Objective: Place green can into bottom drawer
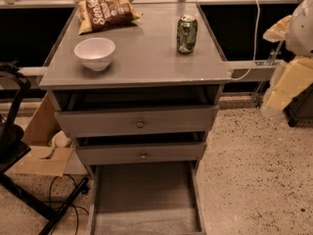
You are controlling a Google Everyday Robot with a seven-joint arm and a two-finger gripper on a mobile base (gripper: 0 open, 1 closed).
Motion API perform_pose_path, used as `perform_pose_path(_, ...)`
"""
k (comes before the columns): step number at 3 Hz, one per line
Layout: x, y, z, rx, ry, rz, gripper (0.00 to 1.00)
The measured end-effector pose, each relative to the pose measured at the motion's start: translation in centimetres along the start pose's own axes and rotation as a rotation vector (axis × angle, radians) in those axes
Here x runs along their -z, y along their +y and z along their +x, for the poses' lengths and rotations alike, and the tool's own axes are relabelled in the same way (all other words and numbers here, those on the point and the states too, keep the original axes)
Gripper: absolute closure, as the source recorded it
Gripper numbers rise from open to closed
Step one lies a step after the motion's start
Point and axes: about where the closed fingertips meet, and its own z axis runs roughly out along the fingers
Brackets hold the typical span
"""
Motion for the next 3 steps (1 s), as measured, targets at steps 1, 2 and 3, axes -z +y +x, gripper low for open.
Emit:
perform_pose_path(1,-2.1,-4.4,-2.1,0.035,-0.159,0.011,0.00)
perform_pose_path(2,-4.2,-10.8,-5.4,0.014,-0.391,0.035,0.00)
perform_pose_path(3,-5.6,-15.8,-8.3,-0.077,-0.604,0.072,0.00)
